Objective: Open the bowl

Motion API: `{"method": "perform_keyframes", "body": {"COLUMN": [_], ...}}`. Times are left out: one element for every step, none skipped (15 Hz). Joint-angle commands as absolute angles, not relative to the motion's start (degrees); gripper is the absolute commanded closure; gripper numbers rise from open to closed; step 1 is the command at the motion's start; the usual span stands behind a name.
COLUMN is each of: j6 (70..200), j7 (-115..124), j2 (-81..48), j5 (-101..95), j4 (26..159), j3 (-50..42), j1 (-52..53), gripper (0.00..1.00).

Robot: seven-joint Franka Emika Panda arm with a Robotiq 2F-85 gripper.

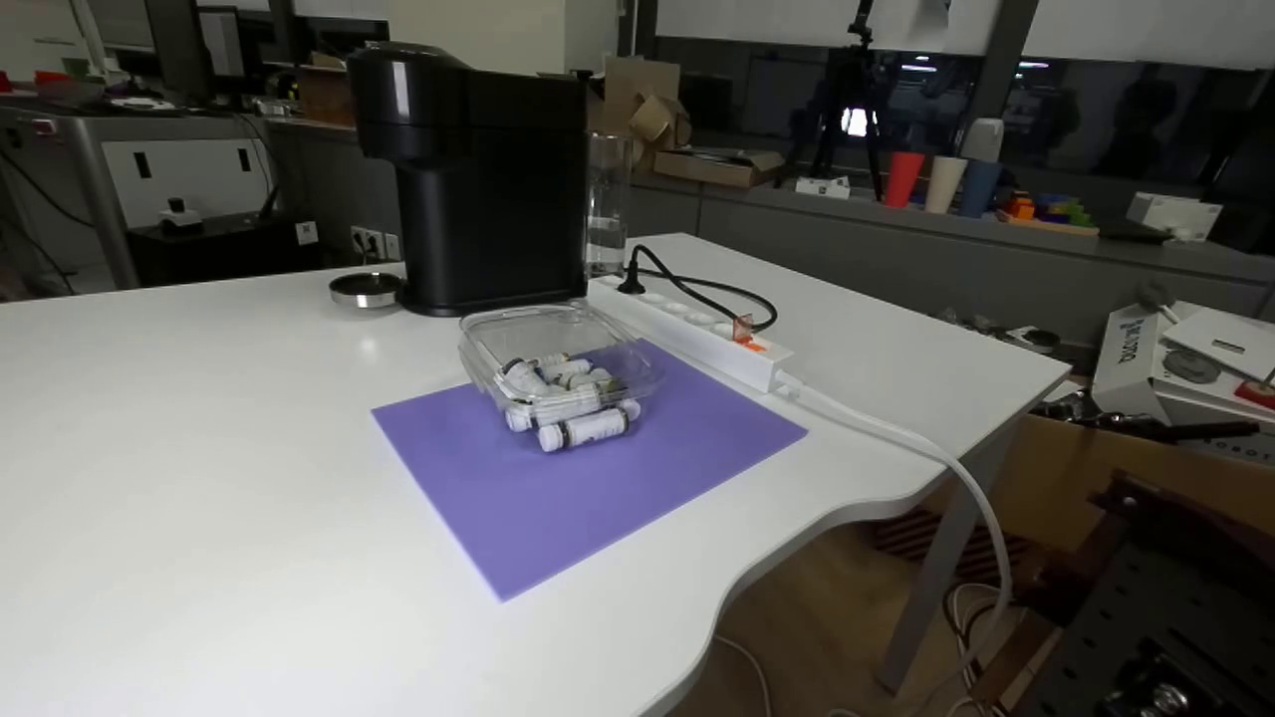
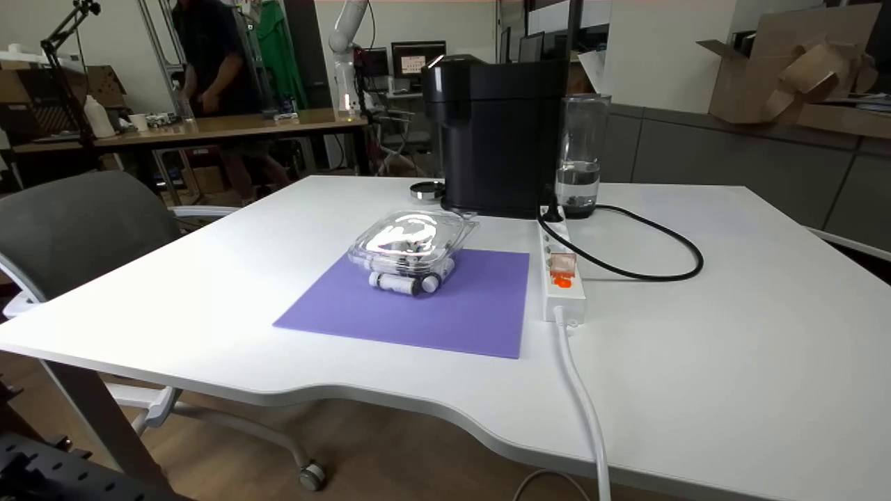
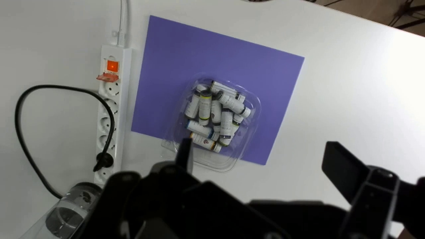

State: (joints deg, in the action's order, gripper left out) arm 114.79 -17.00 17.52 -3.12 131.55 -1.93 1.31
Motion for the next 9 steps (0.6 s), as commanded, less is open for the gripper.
{"method": "perform_keyframes", "body": {"j6": [114.9, 114.9, 114.8, 114.8, 114.8, 116.3, 116.4, 117.7, 119.9], "j7": [-20.7, -23.4, -24.7, -25.2, -25.3, -24.9, -25.9, -25.5, -25.3], "j2": [16.8, 16.4, 16.3, 16.3, 16.3, 16.1, 14.8, 13.5, 11.5], "j5": [-1.3, 0.0, 0.6, 0.9, 1.1, 0.4, 0.4, 0.2, -0.8], "j4": [130.8, 130.1, 129.8, 129.6, 129.6, 129.7, 128.6, 127.8, 126.9], "j3": [-3.7, -5.0, -5.8, -6.0, -5.9, -5.7, -6.1, -6.4, -6.8], "j1": [1.2, 0.9, 0.7, 0.7, 0.8, 0.7, 0.5, 0.1, -0.7], "gripper": [0.00, 0.00, 0.00, 0.00, 0.00, 0.00, 0.00, 0.00, 0.00]}}
